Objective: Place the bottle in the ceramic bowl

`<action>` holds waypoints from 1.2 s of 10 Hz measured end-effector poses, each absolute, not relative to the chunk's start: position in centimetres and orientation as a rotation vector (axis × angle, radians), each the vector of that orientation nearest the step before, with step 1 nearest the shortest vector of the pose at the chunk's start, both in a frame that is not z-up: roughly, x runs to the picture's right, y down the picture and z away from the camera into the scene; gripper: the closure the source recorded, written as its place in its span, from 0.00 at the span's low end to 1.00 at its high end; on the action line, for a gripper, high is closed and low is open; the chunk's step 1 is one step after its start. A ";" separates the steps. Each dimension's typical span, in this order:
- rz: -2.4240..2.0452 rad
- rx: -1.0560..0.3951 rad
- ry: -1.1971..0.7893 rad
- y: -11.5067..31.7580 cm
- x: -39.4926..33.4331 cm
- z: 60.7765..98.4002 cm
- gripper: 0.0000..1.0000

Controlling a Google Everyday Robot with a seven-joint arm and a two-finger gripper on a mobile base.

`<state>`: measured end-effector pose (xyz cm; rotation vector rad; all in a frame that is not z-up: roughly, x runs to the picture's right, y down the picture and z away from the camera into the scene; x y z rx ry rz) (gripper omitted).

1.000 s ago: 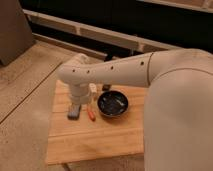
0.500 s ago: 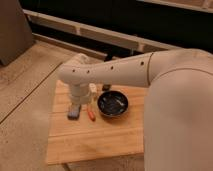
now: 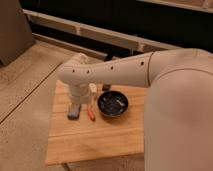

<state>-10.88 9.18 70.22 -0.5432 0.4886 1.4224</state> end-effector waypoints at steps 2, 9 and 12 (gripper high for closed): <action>1.397 -0.440 0.393 6.3 -11.2 70.2 0.35; 1.383 -0.351 0.256 3.3 -11.6 69.8 0.35; 1.407 -0.269 0.291 0.4 -7.7 71.8 0.35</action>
